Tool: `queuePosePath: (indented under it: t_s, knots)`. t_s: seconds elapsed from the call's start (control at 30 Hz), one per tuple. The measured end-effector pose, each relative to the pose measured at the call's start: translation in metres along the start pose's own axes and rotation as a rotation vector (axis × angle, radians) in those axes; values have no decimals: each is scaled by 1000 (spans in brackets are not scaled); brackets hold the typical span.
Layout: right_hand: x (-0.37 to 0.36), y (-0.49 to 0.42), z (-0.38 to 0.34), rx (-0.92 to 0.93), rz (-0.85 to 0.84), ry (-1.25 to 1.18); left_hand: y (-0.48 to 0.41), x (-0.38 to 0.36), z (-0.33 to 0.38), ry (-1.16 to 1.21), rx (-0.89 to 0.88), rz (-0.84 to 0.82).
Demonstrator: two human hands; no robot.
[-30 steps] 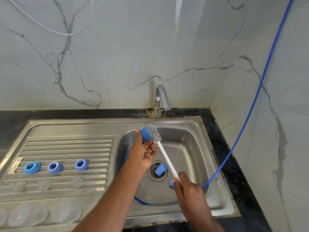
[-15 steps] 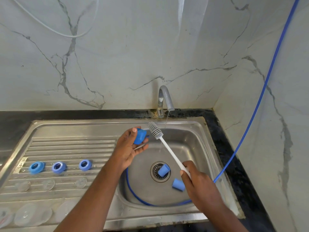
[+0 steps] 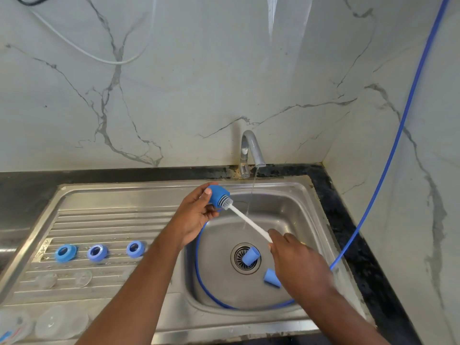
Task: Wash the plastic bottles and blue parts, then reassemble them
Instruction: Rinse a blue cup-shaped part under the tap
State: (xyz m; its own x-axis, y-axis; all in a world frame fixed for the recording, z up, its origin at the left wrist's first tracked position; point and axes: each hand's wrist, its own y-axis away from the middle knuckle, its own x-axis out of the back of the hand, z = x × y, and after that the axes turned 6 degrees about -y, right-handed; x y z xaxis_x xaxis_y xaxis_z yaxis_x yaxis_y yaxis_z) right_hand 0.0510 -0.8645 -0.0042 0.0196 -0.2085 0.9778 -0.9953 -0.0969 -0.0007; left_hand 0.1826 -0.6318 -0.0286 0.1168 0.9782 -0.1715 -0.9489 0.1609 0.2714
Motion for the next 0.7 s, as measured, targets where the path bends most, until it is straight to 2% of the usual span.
queuePosePath:
  t_s: [0.17,0.23,0.3,0.33,0.4,0.43,0.47,0.53,0.57,0.63,0.7]
  knots:
    - [-2,5,-13,-21,-9,-103,-4,-14,2,322,114,53]
    - [0,5,-17,-6,-46,-83,-1,-28,5,388,157,130]
    - [1,4,-22,-34,-119,-210,-1,-37,3,428,160,202]
    - [1,5,-23,-85,-186,-424,-2,-39,0,472,155,196]
    - [2,4,-19,-363,-392,-1103,-2,-36,-5,568,136,149]
    - [6,4,-17,-480,-499,-1368,-2,-33,-6,595,119,120]
    - [8,4,-14,-516,-549,-1483,-2,-32,-5,596,105,91]
    - [10,4,-10,-456,-469,-1414,-3,-33,-3,534,118,92]
    - [8,3,-8,-389,-366,-1228,-3,-34,-2,475,135,125]
    - [5,1,-5,-213,-189,-695,-6,-32,-5,378,180,179]
    - [3,2,-4,-123,-147,-288,-9,-28,-9,406,254,197]
